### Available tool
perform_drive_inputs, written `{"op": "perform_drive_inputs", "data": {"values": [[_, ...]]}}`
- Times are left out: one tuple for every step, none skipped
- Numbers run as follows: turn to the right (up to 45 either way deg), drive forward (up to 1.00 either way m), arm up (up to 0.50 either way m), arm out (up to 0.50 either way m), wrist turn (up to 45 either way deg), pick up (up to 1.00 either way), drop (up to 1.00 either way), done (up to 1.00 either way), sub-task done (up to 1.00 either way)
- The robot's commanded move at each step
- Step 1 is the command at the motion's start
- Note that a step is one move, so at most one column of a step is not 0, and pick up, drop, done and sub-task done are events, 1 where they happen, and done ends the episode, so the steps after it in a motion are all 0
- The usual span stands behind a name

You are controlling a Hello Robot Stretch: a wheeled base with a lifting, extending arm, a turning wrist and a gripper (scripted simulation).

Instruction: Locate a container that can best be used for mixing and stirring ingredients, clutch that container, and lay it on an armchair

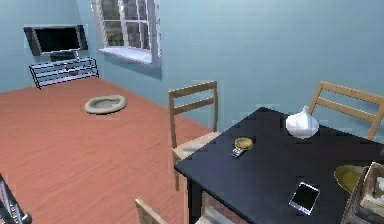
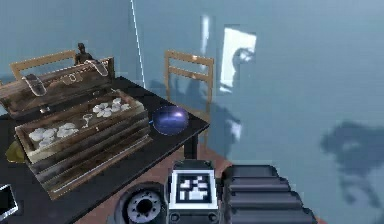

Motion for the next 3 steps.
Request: {"op": "perform_drive_inputs", "data": {"values": [[0.0, 0.0, 0.0, 0.5, 0.0, 0.0, 0.0, 0.0, 0.0], [0.0, 0.0, 0.0, 0.0, 45.0, 0.0, 0.0, 0.0, 0.0], [0.0, 0.0, 0.0, 0.0, 45.0, 0.0, 0.0, 0.0, 0.0]]}}
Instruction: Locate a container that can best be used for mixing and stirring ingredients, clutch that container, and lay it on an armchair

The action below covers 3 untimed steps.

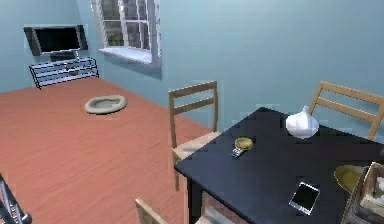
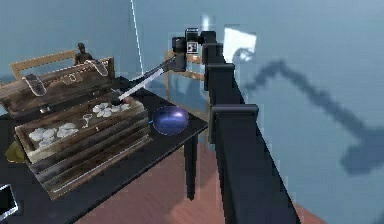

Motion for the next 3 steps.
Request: {"op": "perform_drive_inputs", "data": {"values": [[0.0, 0.0, 0.0, 0.0, 45.0, 0.0, 0.0, 0.0, 0.0], [0.0, 0.0, 0.0, 0.0, 30.0, 0.0, 0.0, 0.0, 0.0], [0.0, 0.0, -0.3, 0.0, 0.0, 0.0, 0.0, 0.0, 0.0]]}}
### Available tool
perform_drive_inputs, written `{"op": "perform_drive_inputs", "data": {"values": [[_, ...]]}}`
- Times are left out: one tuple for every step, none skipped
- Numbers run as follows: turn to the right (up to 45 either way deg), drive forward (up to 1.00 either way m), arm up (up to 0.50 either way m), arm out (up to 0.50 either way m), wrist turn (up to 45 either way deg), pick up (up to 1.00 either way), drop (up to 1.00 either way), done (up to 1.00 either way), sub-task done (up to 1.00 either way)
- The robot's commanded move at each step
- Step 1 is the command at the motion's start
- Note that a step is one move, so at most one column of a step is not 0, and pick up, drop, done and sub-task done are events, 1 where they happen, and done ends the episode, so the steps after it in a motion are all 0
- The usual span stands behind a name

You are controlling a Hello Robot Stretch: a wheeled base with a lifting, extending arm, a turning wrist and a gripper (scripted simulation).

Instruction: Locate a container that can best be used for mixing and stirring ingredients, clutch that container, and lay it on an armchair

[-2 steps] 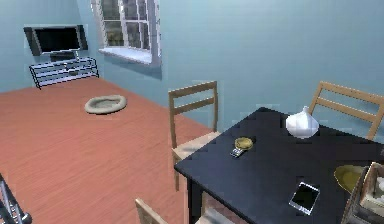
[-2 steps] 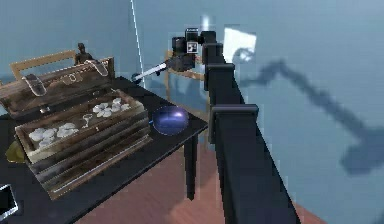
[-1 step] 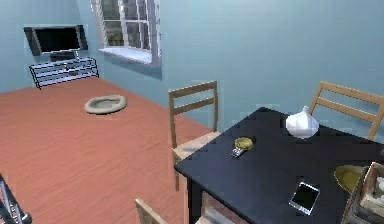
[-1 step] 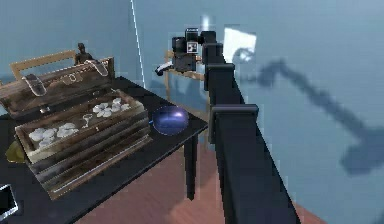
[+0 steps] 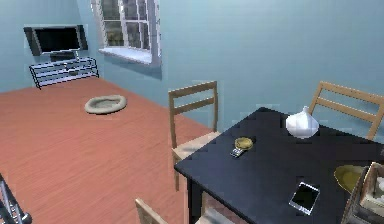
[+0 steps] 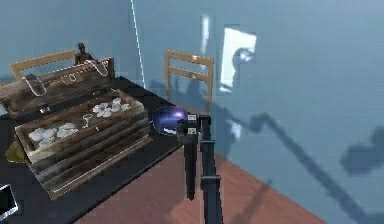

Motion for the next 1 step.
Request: {"op": "perform_drive_inputs", "data": {"values": [[0.0, 0.0, 0.0, 0.0, 0.0, 1.0, 0.0, 0.0, 0.0]]}}
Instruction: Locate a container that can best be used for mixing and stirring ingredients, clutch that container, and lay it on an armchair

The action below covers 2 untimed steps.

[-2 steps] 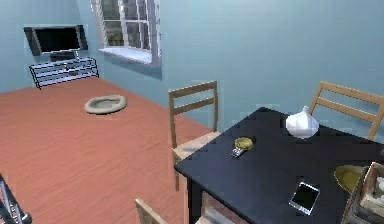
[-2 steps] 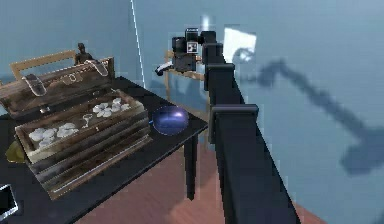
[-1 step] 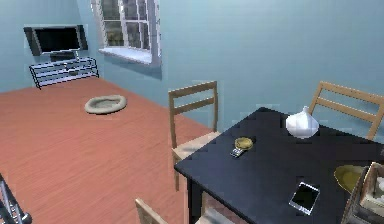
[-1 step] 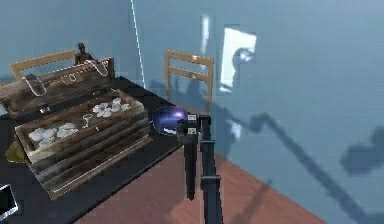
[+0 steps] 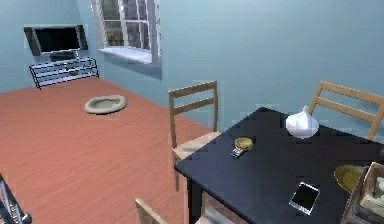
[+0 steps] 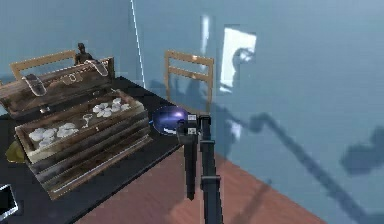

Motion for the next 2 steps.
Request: {"op": "perform_drive_inputs", "data": {"values": [[0.0, 0.0, 0.1, 0.0, 0.0, 0.0, 0.0, 0.0, 0.0], [0.0, 0.0, 0.2, 0.0, 0.0, 0.0, 0.0, 0.0, 0.0]]}}
